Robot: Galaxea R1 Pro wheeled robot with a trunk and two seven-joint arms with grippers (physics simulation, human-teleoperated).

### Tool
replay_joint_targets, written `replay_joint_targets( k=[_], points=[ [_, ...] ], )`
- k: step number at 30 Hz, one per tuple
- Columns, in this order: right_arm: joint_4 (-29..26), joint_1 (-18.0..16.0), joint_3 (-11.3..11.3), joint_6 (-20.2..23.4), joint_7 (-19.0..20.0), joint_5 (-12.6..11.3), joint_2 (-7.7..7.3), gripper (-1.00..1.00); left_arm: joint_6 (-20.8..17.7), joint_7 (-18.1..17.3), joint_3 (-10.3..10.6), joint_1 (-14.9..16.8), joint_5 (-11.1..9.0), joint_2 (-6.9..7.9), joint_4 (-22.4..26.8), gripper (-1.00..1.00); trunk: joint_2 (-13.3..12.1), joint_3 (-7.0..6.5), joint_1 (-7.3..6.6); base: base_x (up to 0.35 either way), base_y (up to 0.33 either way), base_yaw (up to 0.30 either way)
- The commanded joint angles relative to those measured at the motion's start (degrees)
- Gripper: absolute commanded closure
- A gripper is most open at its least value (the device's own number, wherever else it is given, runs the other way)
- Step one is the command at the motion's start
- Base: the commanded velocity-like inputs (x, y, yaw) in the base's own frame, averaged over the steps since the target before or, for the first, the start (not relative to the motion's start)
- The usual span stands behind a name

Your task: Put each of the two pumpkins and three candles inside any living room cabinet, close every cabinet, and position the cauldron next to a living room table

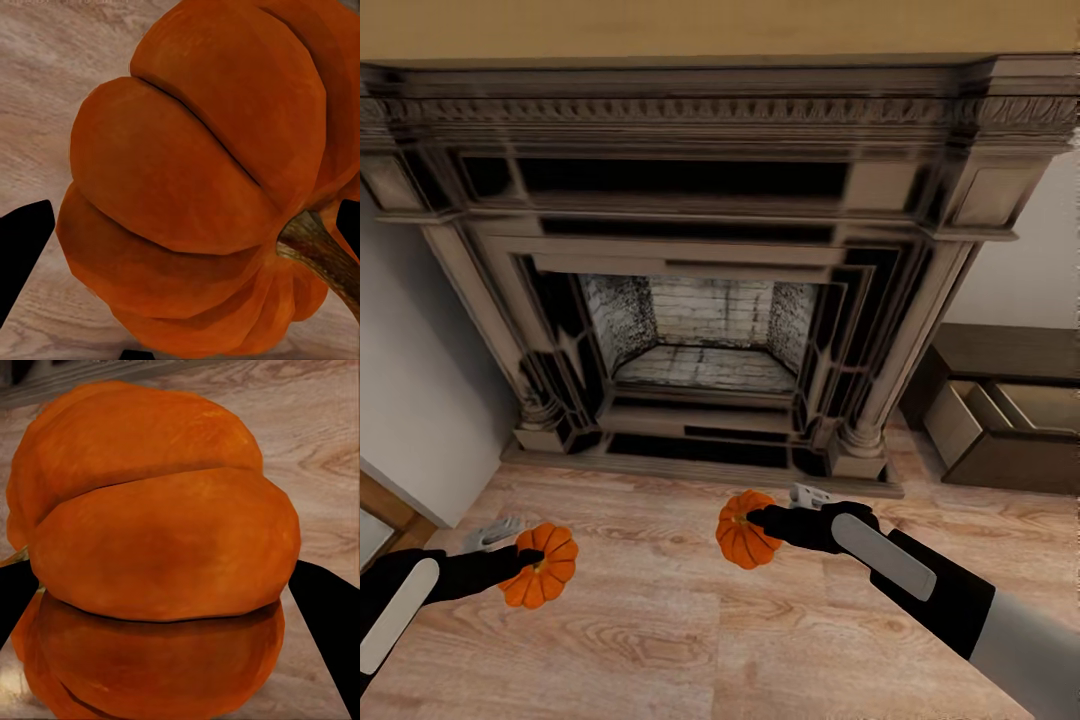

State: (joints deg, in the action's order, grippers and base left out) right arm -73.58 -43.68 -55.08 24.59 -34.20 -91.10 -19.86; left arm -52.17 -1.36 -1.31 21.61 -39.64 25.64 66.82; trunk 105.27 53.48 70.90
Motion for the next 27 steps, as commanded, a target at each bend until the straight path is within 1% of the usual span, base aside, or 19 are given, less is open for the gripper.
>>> replay_joint_targets(
  k=[1,9,14,27],
  points=[
    [0.06,-0.08,-0.11,0.02,0.56,-0.2,-0.06,1.0,-0.25,-0.1,-0.06,0.01,0.04,0.01,0.06,1.0,0.02,0.05,0.0,0.0,0.0,-0.127],
    [0.28,-0.08,-0.11,0.02,1.48,-0.15,-0.09,1.0,-0.24,-0.13,-0.07,0.01,0.0,0.02,0.07,1.0,0.02,0.05,0.0,0.0,0.0,-0.172],
    [2.45,-0.08,-0.11,0.02,1.58,-0.26,-0.02,1.0,-0.26,-0.13,-0.02,0.01,0.01,0.02,0.07,1.0,0.02,0.05,0.0,0.0,0.0,-0.255],
    [3.98,-0.08,-0.11,0.02,1.59,-0.26,0.06,1.0,-0.22,-0.13,-0.01,0.01,0.07,-0.02,0.07,1.0,0.02,0.05,0.0,0.0,0.0,-0.267]
  ],
)
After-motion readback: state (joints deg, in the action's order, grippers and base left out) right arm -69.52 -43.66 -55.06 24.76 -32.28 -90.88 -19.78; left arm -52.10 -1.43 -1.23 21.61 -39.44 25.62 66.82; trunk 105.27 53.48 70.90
